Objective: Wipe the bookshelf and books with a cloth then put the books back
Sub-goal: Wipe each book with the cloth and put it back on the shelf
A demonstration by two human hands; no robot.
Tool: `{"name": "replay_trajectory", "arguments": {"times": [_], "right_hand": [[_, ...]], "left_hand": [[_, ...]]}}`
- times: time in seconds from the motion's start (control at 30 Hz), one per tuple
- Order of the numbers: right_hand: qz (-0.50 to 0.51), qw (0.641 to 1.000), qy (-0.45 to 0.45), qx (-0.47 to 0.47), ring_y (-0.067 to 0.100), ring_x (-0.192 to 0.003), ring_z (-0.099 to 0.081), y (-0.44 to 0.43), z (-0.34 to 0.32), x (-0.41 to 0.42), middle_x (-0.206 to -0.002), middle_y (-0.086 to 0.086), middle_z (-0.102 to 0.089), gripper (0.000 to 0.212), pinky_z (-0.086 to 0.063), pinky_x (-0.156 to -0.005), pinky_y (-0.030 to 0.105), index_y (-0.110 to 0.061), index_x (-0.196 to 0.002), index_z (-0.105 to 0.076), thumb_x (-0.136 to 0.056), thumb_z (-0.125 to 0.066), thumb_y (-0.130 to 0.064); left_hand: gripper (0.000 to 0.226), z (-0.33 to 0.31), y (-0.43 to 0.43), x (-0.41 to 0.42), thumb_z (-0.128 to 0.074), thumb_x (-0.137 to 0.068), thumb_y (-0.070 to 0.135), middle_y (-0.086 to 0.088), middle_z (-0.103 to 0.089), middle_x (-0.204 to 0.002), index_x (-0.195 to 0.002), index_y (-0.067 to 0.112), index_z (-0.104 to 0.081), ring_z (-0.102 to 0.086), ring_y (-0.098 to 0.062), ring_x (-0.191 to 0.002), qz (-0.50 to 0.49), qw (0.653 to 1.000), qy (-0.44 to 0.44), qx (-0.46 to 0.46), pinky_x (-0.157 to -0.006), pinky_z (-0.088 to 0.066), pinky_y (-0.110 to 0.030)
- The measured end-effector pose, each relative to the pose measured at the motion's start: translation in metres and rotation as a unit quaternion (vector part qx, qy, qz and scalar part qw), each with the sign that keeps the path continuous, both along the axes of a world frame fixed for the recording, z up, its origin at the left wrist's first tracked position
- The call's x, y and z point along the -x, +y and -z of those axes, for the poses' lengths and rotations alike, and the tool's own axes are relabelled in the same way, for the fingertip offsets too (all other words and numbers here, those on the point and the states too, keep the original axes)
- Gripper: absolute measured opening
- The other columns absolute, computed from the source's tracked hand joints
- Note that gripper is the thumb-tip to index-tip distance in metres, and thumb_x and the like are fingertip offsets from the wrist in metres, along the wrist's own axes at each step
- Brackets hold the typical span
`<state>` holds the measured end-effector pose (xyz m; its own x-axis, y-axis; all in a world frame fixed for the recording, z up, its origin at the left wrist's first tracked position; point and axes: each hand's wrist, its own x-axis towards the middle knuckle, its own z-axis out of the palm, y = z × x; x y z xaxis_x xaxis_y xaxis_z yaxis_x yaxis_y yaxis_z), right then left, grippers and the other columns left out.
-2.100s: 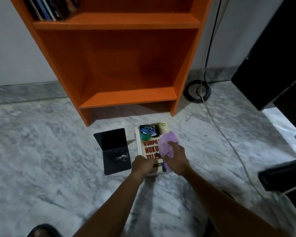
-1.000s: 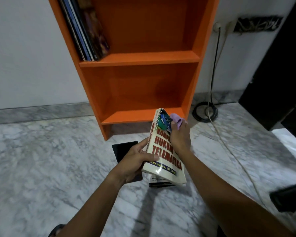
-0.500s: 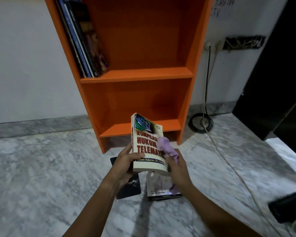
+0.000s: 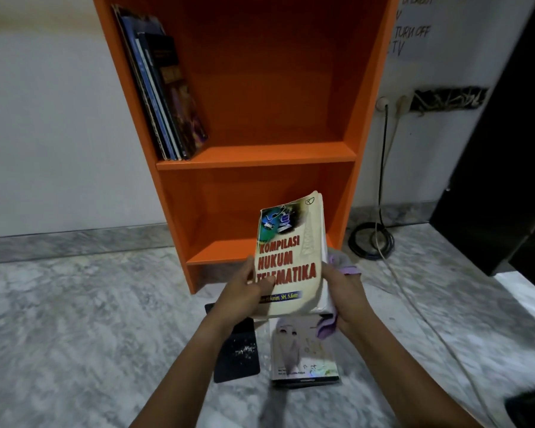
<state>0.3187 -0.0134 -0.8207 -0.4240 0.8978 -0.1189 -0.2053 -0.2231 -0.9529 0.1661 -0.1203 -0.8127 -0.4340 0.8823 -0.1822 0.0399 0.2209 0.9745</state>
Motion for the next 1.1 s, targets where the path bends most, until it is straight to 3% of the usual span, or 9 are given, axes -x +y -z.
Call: {"name": "replay_trajectory", "arguments": {"times": [0.17, 0.3, 0.4, 0.5, 0.57, 0.7, 0.8, 0.97, 1.1], "right_hand": [[-0.013, 0.915, -0.125, -0.384, -0.001, -0.085, -0.067, -0.026, 0.009, 0.01, -0.091, -0.023, -0.071, 0.019, -0.054, -0.075, 0.023, -0.032, -0.094, -0.07, -0.083, -0.079, -0.019], [-0.171, 0.738, -0.354, -0.548, 0.024, -0.125, -0.058, -0.037, 0.025, 0.019, -0.132, 0.002, -0.067, 0.062, -0.032, -0.114, 0.027, -0.019, -0.124, -0.07, -0.092, -0.043, -0.065], [-0.294, 0.825, -0.309, -0.37, 0.01, -0.077, -0.066, -0.043, 0.014, 0.019, -0.082, -0.009, -0.07, 0.025, -0.055, -0.075, 0.04, -0.028, -0.082, -0.069, -0.085, -0.066, -0.053], [-0.283, 0.942, -0.143, -0.112, 0.011, -0.107, -0.07, -0.043, 0.009, 0.028, -0.112, -0.014, -0.073, 0.058, -0.053, -0.098, 0.04, -0.035, -0.112, -0.069, -0.082, -0.055, -0.082], [-0.17, 0.971, -0.121, -0.118, 0.009, -0.116, -0.065, -0.04, 0.008, 0.038, -0.119, -0.017, -0.068, 0.052, -0.047, -0.106, 0.037, -0.041, -0.114, -0.063, -0.09, -0.039, -0.08], [-0.015, 0.912, -0.214, -0.349, 0.011, -0.106, -0.063, -0.037, 0.01, 0.046, -0.113, -0.005, -0.067, 0.05, -0.05, -0.096, 0.032, -0.02, -0.118, -0.065, -0.098, -0.046, -0.061], [-0.045, 0.924, -0.169, -0.34, 0.0, -0.095, -0.06, -0.019, -0.011, 0.04, -0.1, -0.009, -0.062, 0.017, -0.046, -0.082, 0.019, -0.017, -0.109, -0.058, -0.092, -0.061, -0.017], [-0.137, 0.918, -0.216, -0.303, 0.014, -0.107, -0.058, -0.002, -0.011, 0.025, -0.142, 0.004, -0.056, 0.046, -0.049, -0.084, 0.023, -0.038, -0.136, -0.054, -0.09, -0.057, -0.039], [-0.196, 0.899, -0.201, -0.335, 0.022, -0.151, -0.028, -0.022, 0.004, 0.035, -0.163, -0.012, -0.032, 0.069, -0.028, -0.117, 0.063, -0.064, -0.148, -0.025, -0.083, -0.043, -0.078]], "left_hand": [[0.057, -0.03, 0.021, -0.02, -0.065, -0.09, 0.051, -0.006, -0.071, -0.12, -0.138, 0.021, -0.055, -0.071, -0.029, -0.104, -0.09, 0.967, -0.229, -0.068, -0.087, -0.056, -0.044], [0.05, -0.021, 0.013, -0.008, -0.071, -0.092, 0.037, -0.01, -0.076, -0.095, -0.133, 0.009, -0.061, -0.073, -0.028, -0.091, -0.17, 0.897, -0.387, -0.133, -0.078, -0.058, -0.041], [0.039, -0.011, 0.007, -0.003, -0.061, -0.099, 0.03, -0.014, -0.075, -0.109, -0.133, 0.011, -0.063, -0.069, -0.034, -0.105, -0.2, 0.869, -0.419, -0.173, -0.091, -0.057, -0.048], [0.031, -0.011, 0.002, -0.003, -0.056, -0.101, 0.029, -0.013, -0.075, -0.115, -0.125, 0.013, -0.067, -0.073, -0.032, -0.103, -0.187, 0.864, -0.42, -0.206, -0.088, -0.059, -0.048], [0.032, -0.01, 0.002, -0.007, -0.054, -0.102, 0.029, -0.014, -0.074, -0.116, -0.126, 0.011, -0.066, -0.074, -0.029, -0.099, -0.162, 0.859, -0.436, -0.215, -0.087, -0.06, -0.046], [0.03, -0.006, 0.004, -0.017, -0.051, -0.103, 0.03, -0.014, -0.076, -0.11, -0.118, 0.013, -0.07, -0.074, -0.028, -0.094, -0.132, 0.87, -0.426, -0.21, -0.088, -0.059, -0.045], [0.028, -0.003, 0.004, -0.021, -0.049, -0.104, 0.029, -0.011, -0.077, -0.097, -0.109, 0.015, -0.071, -0.075, -0.027, -0.083, -0.109, 0.885, -0.406, -0.202, -0.081, -0.06, -0.045], [0.03, -0.001, 0.004, -0.016, -0.053, -0.1, 0.029, -0.016, -0.074, -0.109, -0.118, 0.012, -0.069, -0.073, -0.03, -0.091, -0.104, 0.877, -0.418, -0.214, -0.092, -0.054, -0.051], [0.038, 0.001, 0.003, -0.011, -0.051, -0.102, 0.032, -0.016, -0.074, -0.114, -0.131, 0.012, -0.064, -0.074, -0.033, -0.098, -0.099, 0.876, -0.419, -0.218, -0.078, -0.061, -0.046]]}}
